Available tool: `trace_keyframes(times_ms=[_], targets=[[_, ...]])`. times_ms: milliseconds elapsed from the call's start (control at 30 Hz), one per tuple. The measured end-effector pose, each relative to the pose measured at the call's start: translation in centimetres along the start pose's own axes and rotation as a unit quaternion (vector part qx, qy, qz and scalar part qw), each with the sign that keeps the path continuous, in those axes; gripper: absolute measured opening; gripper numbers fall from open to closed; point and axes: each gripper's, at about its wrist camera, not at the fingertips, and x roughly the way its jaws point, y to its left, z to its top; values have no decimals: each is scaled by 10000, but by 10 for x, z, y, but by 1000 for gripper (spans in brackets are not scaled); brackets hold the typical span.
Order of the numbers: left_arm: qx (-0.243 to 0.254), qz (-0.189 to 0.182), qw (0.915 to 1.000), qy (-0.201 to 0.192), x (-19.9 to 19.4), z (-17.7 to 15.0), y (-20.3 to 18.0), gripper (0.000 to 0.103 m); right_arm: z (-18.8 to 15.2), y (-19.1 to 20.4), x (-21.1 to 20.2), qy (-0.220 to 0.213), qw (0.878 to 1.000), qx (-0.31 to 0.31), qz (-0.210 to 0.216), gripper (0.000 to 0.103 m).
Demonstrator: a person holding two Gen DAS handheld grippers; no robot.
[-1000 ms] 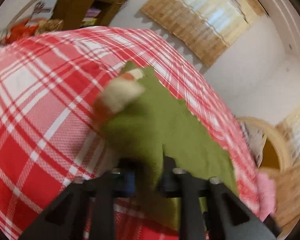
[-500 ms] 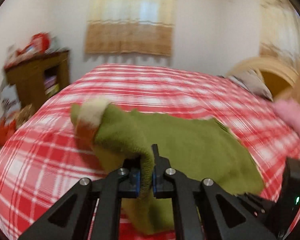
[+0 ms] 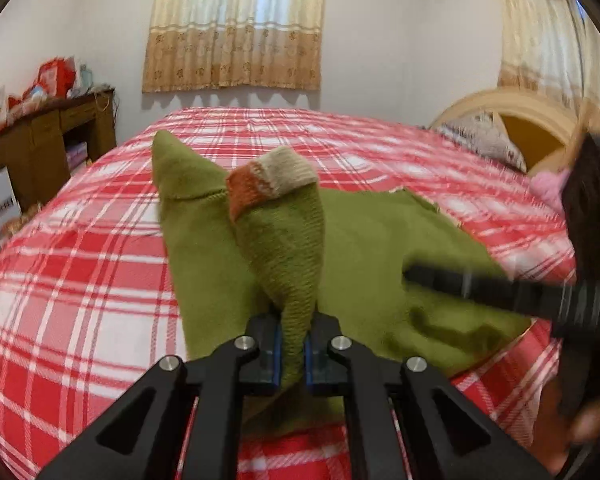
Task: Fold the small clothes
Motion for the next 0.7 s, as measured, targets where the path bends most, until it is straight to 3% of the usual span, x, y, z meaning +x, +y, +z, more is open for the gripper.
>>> trace_keyframes(times_ms=[133,300,367,433,500,567,600,633,700], targets=[[-670,-168,9972,-297,-20,-7,20,9,42,29,16,89,9989,-343,314,52],[-1201,262,9918,-354,-32,-29,55,12,71,63,70,584,9960,-595,324,52],[-1556,173,9875,-166,-26,-34,68,14,80,77,93,722,9947,-595,432,52],[-1892,108,9819,-62,-23,-37,79,34,86,91,118,902,9929,-563,532,52],[-2087,145,9778,-102,-27,-39,86,46,89,106,143,1049,9917,-568,484,52],[-2022,128,9790,-219,-34,-39,86,51,90,120,162,1135,9895,-743,503,52],[-1923,178,9807,-306,-39,-37,85,58,89,125,168,1174,9884,-836,471,52],[-1872,235,9812,-393,-42,-35,85,68,88,128,175,1233,9873,-942,353,52],[-1966,160,9792,-479,-45,-30,94,71,88,131,197,1417,9838,-1089,-136,52]])
